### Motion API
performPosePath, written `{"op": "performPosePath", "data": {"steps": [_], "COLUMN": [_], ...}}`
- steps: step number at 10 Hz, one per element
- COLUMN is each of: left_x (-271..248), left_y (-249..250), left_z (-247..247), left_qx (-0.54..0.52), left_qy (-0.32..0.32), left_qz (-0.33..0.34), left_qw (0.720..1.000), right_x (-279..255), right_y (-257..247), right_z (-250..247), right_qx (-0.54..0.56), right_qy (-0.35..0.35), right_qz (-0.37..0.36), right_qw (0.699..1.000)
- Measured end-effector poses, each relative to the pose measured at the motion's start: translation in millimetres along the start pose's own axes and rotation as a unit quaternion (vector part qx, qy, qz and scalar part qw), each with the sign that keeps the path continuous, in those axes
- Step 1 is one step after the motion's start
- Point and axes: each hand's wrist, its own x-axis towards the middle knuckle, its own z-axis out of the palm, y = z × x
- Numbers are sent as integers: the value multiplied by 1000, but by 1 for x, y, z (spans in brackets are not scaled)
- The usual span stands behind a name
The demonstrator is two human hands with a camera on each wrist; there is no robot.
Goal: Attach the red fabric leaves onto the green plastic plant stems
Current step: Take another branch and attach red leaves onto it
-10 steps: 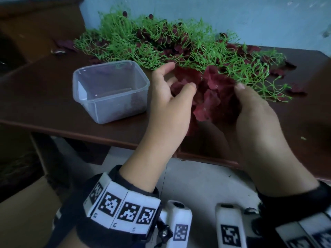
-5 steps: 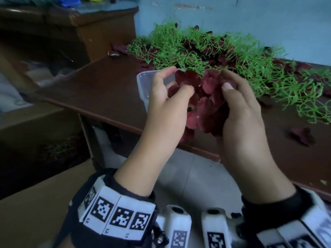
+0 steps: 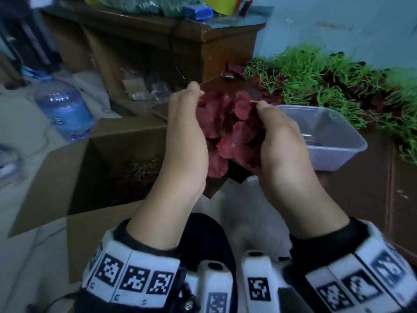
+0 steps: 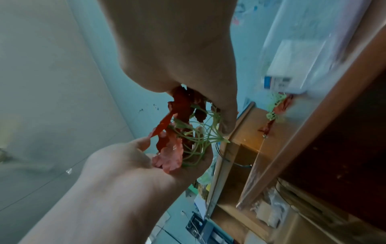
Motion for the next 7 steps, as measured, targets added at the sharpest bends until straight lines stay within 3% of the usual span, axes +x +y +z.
{"op": "performPosePath", "data": {"steps": [2,4,6,7], "left_x": [20,50,89,104], "left_y": [8,2,-3,-4], "left_z": [-66,-128,-190,-207], "left_qx": [-26,-17,14,31], "left_qy": [53,133,201,208], "left_qz": [-35,-51,9,2], "left_qw": [998,990,979,978], "right_x": [24,49,60,64], "right_y": [27,49,78,93], "right_z": [68,145,200,219], "right_qx": [-13,-40,-83,-88], "right_qy": [-82,-107,-181,-184], "right_qz": [114,146,164,173], "right_qw": [990,983,966,964]}}
